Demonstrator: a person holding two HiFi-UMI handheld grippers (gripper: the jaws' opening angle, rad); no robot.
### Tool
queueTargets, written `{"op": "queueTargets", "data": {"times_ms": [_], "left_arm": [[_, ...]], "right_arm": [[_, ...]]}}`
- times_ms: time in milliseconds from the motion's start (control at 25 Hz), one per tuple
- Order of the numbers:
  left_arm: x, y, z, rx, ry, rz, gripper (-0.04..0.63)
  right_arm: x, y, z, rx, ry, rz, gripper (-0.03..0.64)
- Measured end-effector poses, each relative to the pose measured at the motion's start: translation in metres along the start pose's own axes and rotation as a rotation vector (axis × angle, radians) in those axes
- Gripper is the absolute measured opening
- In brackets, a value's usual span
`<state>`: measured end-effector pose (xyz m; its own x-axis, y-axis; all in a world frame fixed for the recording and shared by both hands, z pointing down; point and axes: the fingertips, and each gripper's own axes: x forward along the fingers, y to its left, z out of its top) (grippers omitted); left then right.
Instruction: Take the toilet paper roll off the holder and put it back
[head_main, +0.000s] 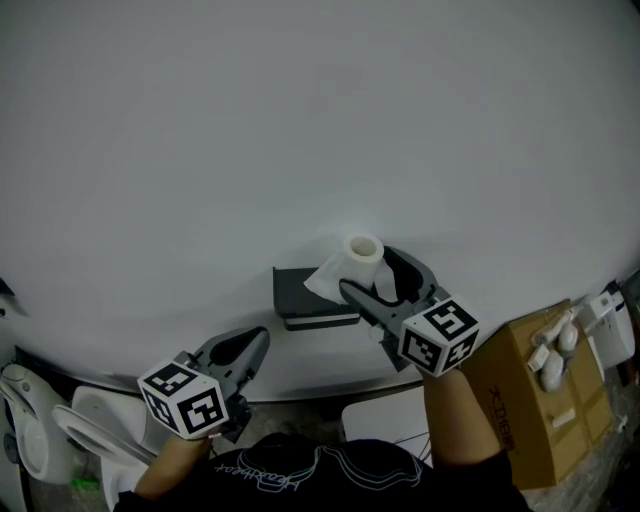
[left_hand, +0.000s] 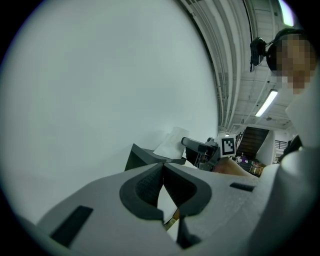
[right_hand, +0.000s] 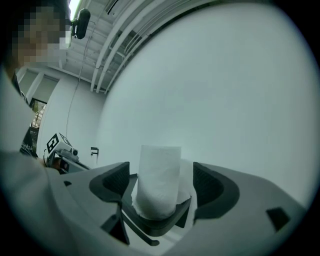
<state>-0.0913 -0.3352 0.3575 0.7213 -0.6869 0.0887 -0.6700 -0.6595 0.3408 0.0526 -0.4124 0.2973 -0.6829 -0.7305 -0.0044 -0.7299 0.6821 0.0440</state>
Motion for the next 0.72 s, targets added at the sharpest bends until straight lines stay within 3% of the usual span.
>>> {"op": "queueTargets", "data": {"times_ms": [200, 440, 720], "left_arm": [[-0.01, -0.01, -0.005, -0.006, -0.012, 0.009, 0.006], [-0.016, -0.033, -0.024, -0.01, 0.009, -0.002, 0.006], [-0.024, -0.073, -0.036, 0.001, 0.014, -0.04, 0.005]], "right_arm": [[-0.032, 0.013, 0.001, -0.002, -0.021, -0.008, 0.36], [-0.08, 0.03, -0.005, 0.037, -0.06, -0.046, 0.161], [-0.134, 0.051, -0.021, 0.103, -0.061, -0.075, 0.055]]}}
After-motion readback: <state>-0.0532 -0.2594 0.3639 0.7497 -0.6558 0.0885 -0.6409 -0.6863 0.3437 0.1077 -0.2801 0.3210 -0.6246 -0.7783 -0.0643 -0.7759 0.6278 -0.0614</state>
